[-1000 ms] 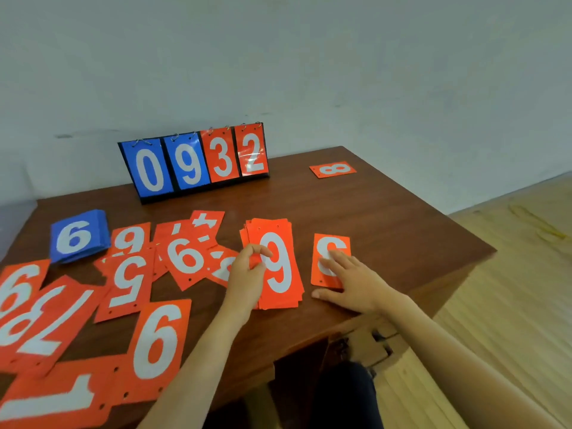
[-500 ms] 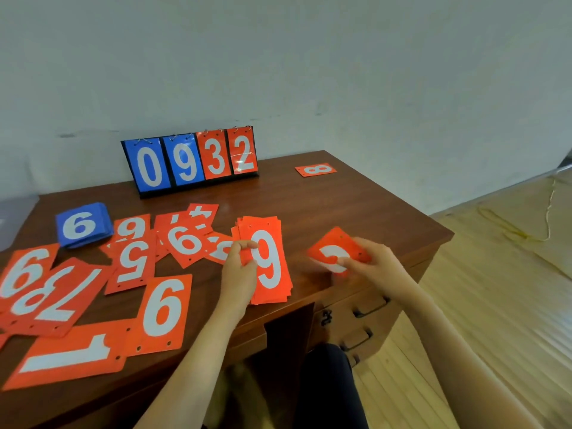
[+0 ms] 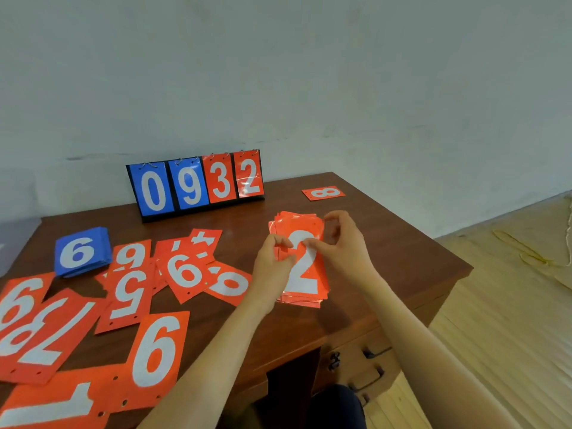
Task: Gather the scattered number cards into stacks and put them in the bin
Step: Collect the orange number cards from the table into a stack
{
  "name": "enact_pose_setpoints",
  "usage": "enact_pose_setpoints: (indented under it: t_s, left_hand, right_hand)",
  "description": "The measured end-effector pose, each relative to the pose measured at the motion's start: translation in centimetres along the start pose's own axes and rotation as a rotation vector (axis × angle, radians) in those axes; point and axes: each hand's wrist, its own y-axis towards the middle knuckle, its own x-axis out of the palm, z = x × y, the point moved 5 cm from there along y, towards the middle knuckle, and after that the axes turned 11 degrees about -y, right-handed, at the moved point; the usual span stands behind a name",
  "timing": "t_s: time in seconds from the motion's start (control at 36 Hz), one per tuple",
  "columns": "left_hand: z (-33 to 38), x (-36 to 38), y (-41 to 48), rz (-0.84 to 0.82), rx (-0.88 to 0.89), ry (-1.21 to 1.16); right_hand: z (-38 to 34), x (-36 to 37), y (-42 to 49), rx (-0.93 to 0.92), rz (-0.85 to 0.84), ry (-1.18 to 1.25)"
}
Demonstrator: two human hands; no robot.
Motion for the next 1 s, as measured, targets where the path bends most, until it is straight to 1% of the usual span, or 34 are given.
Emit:
enact_pose_setpoints:
  t_s: [0.08, 0.14, 0.19, 0.25, 0.33, 0.42, 0.58, 0.72, 0.78, 0.86, 1.0]
  left_hand:
    - [-0.3, 0.9, 2.8, 0.002, -0.051, -0.043]
    - [0.1, 1.6, 5.4, 0.004, -0.035, -0.021]
    - [0.3, 2.1, 8.6, 0.015, -0.041, 0.031]
    - [0.1, 2.4, 12.1, 0.029, -0.072, 0.062]
    - [-0.6, 2.4, 16.8, 0.054, -0.120, 0.093]
    - [-1.4, 2.3, 20.8, 0.063, -0.168, 0.128]
    - [-4.0, 2.0, 25.4, 0.057, -0.205, 0.151]
    - [-5.5, 1.7, 26.9, 0.045, -0.229, 0.142]
    - [-5.9, 1.6, 27.3, 0.047, -0.222, 0.133]
    - [-6.1, 1.5, 27.2, 0.052, -0.218, 0.148]
    - [-6.3, 0.9, 25.5, 0.053, -0.227, 0.159]
  right_hand:
    - [1.8, 0.5, 3.7, 0.090, 0.130, 0.050]
    - [3.9, 1.1, 7.4, 0.163, 0.148, 0.048]
    - [6.5, 2.2, 11.6, 0.184, 0.080, -0.134]
    - [9.0, 3.5, 15.4, 0.209, -0.030, -0.325]
    - [12.1, 5.5, 20.3, 0.235, -0.137, -0.513]
    - [14.1, 7.6, 24.1, 0.242, -0.186, -0.617]
    - [16.3, 11.7, 29.3, 0.259, -0.265, -0.714]
    - [17.4, 13.8, 31.7, 0.311, -0.336, -0.719]
    - [18.1, 14.4, 31.9, 0.319, -0.391, -0.774]
    - [18.4, 14.8, 31.2, 0.274, -0.406, -0.845]
    - [15.4, 14.5, 27.3, 0.148, -0.467, -0.842]
